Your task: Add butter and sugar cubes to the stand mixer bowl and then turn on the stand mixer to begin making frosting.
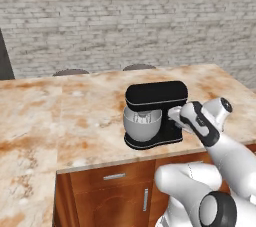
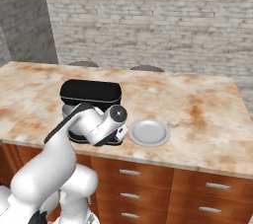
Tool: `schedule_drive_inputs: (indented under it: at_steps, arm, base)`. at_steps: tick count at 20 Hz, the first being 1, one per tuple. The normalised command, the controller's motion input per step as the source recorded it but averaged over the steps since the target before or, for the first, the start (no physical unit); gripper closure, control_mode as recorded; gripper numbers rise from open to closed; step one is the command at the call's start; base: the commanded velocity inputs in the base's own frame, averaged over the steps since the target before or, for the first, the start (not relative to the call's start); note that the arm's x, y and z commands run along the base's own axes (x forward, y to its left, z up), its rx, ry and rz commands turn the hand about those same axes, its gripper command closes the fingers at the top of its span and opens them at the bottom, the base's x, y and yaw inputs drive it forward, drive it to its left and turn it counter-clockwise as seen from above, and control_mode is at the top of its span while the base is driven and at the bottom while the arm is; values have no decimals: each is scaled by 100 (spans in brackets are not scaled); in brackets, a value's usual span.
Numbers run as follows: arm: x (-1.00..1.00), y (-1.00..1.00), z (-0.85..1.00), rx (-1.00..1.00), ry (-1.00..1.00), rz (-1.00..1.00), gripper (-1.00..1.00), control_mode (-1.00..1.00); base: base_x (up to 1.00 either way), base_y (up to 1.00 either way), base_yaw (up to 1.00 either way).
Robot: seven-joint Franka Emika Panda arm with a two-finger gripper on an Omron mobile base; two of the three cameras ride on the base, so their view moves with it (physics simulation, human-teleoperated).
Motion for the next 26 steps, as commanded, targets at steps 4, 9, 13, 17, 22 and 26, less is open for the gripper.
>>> schedule_drive_inputs:
  at_steps: [4, 9, 13, 17, 22, 26]
  arm:
    - [21, 0, 0, 0, 0, 0, 100, -100]
    - [21, 0, 0, 0, 0, 0, 100, -100]
    - [19, 0, 0, 0, 0, 0, 100, -100]
    - [6, -6, 0, 0, -4, 0, 100, -100]
    - [0, -22, 0, 0, -8, 0, 100, -100]
    - [7, -23, 0, 0, -6, 0, 100, -100]
  base:
    - [0, 0, 0]
    - [0, 0, 0]
    - [0, 0, 0]
    - [0, 0, 0]
    - [0, 0, 0]
    - [0, 0, 0]
